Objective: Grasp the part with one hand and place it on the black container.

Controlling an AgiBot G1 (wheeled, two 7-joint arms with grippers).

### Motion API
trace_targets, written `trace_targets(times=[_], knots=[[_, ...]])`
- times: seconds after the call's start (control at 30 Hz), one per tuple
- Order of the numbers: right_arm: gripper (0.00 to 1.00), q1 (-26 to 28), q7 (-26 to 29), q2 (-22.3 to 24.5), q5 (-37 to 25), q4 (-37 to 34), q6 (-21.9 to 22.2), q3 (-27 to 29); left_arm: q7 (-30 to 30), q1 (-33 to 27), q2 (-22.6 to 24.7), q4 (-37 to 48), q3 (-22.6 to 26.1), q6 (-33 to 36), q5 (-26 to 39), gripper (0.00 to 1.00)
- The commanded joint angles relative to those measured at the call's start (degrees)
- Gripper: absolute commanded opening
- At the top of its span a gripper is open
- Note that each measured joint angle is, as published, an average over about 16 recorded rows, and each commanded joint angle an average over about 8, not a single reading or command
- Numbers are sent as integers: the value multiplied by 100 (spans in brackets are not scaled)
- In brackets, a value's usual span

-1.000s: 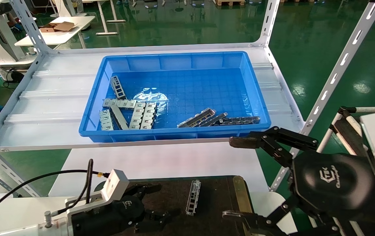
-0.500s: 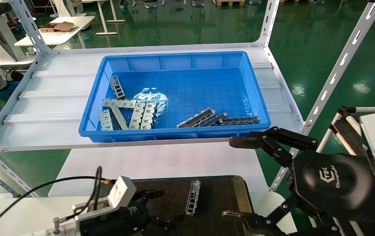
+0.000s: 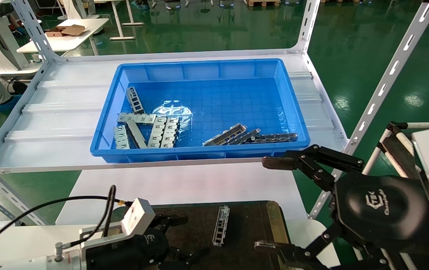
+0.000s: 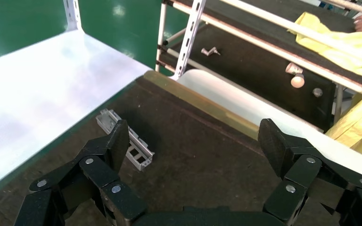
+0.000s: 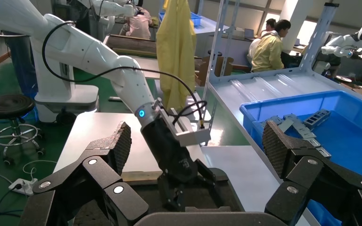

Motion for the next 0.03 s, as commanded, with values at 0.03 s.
trace_targets(times=[0.03], knots=[[100,0,0,0,0,0,0,0,-107,-16,-206,-245,-25,25,-38,100]])
